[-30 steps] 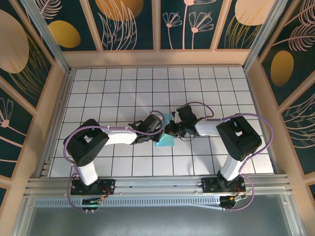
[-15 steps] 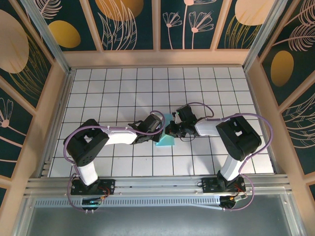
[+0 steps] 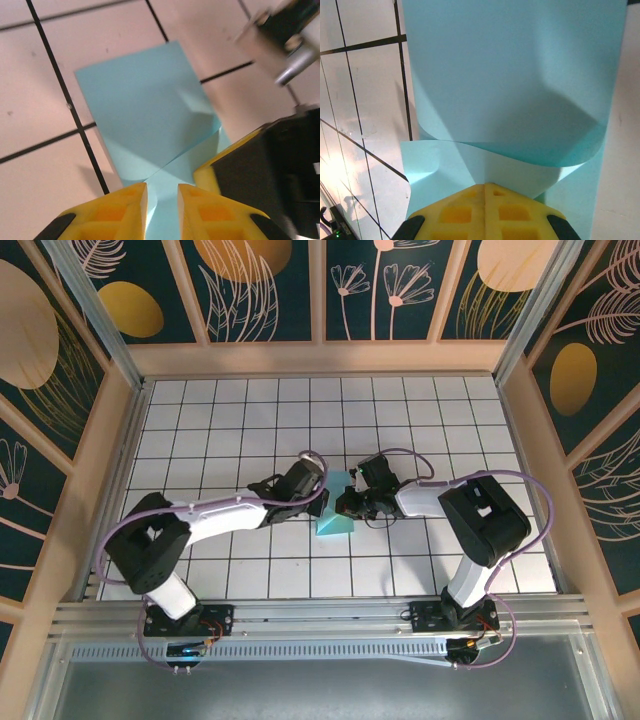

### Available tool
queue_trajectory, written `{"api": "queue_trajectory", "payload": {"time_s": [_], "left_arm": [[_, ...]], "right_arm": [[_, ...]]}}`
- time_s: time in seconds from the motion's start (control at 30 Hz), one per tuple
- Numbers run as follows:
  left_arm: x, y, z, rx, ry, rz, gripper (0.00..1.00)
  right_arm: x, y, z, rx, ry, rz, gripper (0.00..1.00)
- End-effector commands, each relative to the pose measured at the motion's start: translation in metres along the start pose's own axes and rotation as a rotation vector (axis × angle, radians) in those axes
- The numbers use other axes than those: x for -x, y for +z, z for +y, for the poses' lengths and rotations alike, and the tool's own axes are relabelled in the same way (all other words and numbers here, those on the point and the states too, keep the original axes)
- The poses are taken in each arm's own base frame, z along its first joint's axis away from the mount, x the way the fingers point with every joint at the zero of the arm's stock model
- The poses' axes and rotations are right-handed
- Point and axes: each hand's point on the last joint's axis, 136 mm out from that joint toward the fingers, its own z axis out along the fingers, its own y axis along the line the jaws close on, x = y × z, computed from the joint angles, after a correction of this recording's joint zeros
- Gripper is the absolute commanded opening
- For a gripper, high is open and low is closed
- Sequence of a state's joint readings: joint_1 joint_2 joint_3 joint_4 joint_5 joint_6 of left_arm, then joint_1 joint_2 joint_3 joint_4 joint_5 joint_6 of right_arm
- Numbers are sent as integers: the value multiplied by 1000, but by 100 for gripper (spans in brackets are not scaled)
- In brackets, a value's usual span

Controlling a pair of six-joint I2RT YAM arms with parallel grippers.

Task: Fold a paper plane with a square sheet of paper (fold left side to right side)
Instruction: Fold the triangle a second time at the center of the table.

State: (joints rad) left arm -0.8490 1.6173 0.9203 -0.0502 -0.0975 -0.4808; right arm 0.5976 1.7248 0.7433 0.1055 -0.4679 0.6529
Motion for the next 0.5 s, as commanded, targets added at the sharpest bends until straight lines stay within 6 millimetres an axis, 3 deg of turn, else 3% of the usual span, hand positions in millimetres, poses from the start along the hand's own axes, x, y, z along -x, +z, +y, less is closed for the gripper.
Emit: {"api": "queue_trajectory", "payload": {"time_s": [0.0, 0.27, 0.47], "left_arm": [[0, -16, -1, -23, -45, 16, 20], [-33, -33, -37, -296, -196, 122, 4], [-57, -23, -39, -325, -217, 199, 0]], "right_arm": [[-13, 5, -13, -50, -14, 29, 0], [-12, 4, -8, -44, -23, 26, 0], [-13, 5, -6, -44, -28, 28, 0]]}}
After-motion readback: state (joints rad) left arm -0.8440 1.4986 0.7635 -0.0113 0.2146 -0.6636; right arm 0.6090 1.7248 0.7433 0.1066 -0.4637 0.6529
